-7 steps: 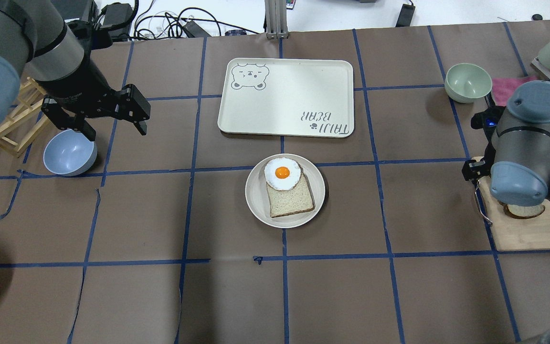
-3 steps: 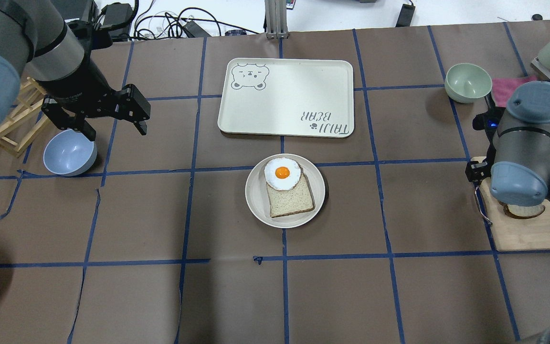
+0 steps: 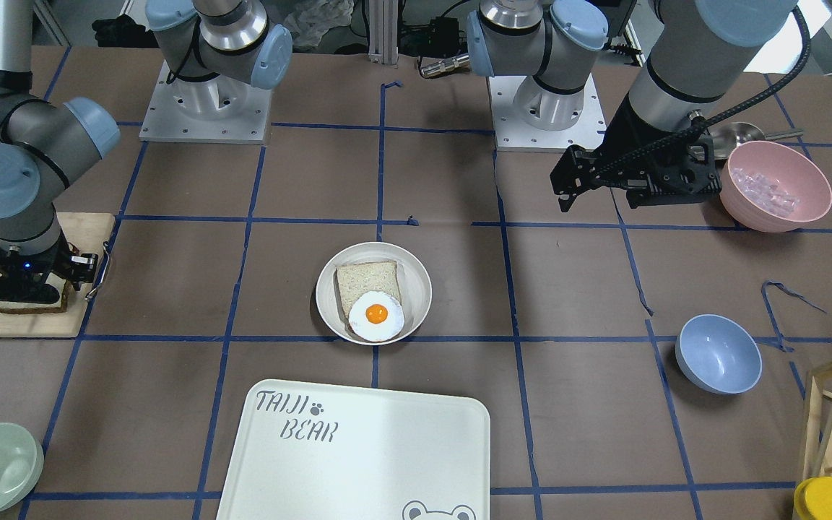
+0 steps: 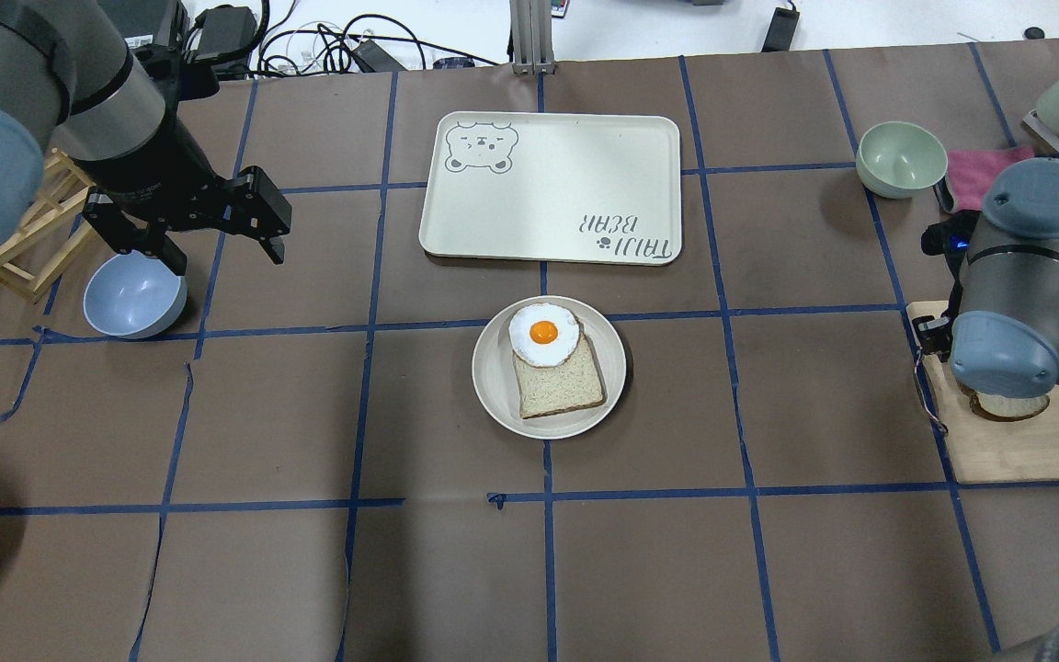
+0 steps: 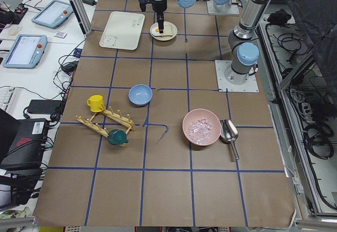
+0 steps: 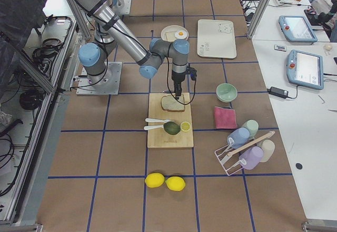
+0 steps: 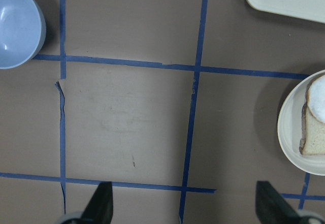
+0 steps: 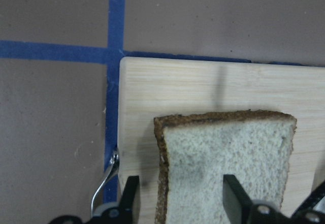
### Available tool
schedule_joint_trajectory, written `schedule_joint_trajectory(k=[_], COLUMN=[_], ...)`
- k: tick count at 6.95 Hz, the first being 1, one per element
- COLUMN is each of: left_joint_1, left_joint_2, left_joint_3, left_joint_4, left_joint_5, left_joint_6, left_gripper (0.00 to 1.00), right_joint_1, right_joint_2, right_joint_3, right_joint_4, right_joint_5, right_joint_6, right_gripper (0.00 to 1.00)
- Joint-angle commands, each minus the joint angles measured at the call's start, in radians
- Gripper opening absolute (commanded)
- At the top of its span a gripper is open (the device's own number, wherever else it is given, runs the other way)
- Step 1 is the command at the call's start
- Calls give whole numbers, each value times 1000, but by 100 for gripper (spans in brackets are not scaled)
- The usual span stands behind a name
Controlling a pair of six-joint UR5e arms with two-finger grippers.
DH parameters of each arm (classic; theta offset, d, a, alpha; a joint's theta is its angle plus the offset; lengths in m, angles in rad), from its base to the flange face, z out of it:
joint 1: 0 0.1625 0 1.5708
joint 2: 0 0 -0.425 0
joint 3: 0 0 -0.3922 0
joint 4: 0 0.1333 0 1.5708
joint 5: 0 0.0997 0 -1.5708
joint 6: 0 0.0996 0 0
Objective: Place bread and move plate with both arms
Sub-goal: 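Lower the right gripper and grasp the bread slice edge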
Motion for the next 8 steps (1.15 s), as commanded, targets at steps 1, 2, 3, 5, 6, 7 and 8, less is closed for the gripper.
schedule_joint_trajectory(k=[1, 2, 3, 5, 6, 7, 8], left_joint_1=[0, 0, 0, 0, 0, 0, 0], left_joint_2=[1, 1, 3, 1, 3, 1, 1], left_joint_3=[-5, -5, -5, -5, -5, -5, -6], left_joint_4=[4, 4, 4, 4, 3, 4, 1], left_joint_5=[0, 0, 1, 2, 3, 2, 2], left_joint_6=[0, 0, 0, 0, 0, 0, 0], left_gripper=[100, 100, 100, 100, 100, 100, 100], right_joint_1=[-2, -2, -2, -2, -2, -2, -2], right_joint_2=[6, 12, 11, 11, 2, 0, -6], right_joint_3=[3, 18, 18, 20, 20, 20, 20], right_joint_4=[2, 0, -1, 3, 5, 7, 5], right_joint_5=[-16, -18, -18, -19, -19, -19, -43], right_joint_6=[2, 2, 2, 0, 0, 0, -1], right_gripper=[48, 45, 32, 0, 0, 0, 0])
